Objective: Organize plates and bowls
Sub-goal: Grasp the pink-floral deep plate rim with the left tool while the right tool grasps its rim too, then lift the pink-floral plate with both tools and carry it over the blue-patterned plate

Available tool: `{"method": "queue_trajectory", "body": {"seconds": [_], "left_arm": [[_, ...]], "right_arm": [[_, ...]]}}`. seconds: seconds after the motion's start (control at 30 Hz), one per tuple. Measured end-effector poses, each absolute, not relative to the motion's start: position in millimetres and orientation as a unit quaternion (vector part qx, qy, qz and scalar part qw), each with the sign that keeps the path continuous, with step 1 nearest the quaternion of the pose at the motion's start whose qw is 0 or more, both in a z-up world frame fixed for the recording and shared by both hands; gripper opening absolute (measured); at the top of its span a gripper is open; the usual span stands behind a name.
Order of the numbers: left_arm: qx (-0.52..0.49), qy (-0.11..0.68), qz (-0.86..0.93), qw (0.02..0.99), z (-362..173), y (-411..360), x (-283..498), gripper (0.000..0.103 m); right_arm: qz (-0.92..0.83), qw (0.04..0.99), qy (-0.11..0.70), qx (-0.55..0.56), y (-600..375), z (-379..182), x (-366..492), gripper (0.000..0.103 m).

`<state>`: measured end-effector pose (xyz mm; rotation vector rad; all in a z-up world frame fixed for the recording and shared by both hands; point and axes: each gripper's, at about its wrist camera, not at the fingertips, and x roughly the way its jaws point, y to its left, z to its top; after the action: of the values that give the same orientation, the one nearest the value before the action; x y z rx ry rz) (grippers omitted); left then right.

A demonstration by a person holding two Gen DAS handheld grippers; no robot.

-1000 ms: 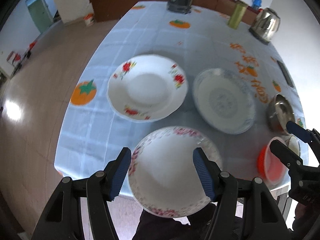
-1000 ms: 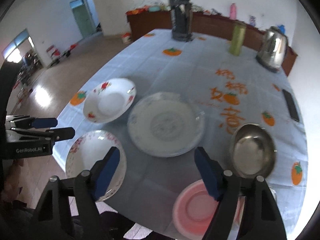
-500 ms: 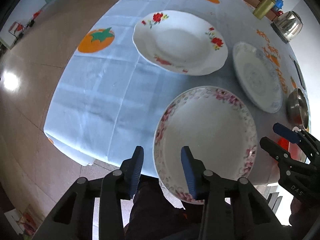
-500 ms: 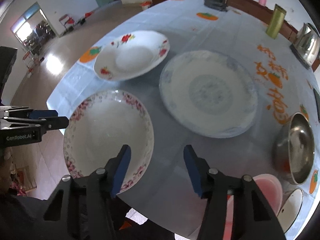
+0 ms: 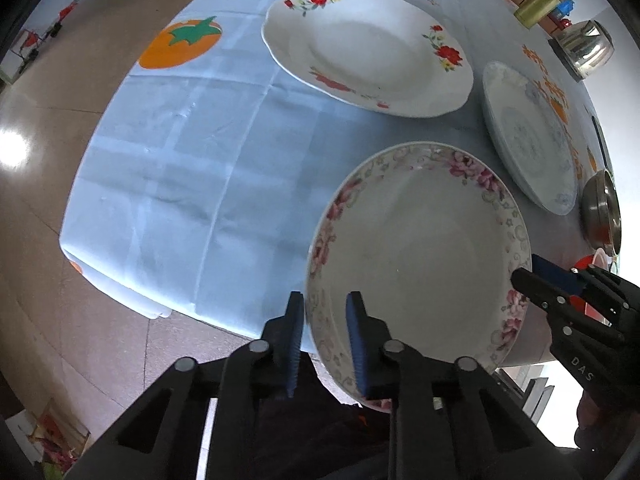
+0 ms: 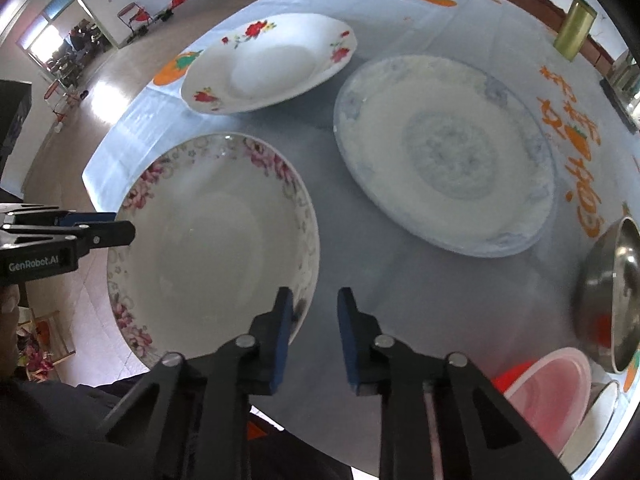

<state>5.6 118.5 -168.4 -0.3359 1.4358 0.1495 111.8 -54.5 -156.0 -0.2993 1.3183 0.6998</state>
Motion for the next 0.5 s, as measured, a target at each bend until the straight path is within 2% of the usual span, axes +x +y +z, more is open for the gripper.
{"method": "queue_trajectory", "body": {"seconds": [0.1,0.17,0.2,0.5], "left_arm": [[-0.151,0.653,0.070,0.739,-172.4,117.6,6.9,0.021],[-0.149,0.650,0.070,0.742,-174.8,115.3,7.9,0.020],[-0.145,0.649,0.072,0.744,-176.3,115.4,6.4,0.015],[-0.127,0.634,0.073,0.759,-172.6,113.2,-3.5,0.014]], "right_arm": [[0.325,0.718,0.600,-0.135,-52.2,-158.6,111.3,0.014],[0.327,0.716,0.601,-0.137,-51.1,-160.0,110.6,0.014],[0.328,0.716,0.601,-0.136,-50.9,-160.6,110.0,0.012],[0.328,0.727,0.588,-0.135,-51.8,-159.8,103.2,0.012]]}}
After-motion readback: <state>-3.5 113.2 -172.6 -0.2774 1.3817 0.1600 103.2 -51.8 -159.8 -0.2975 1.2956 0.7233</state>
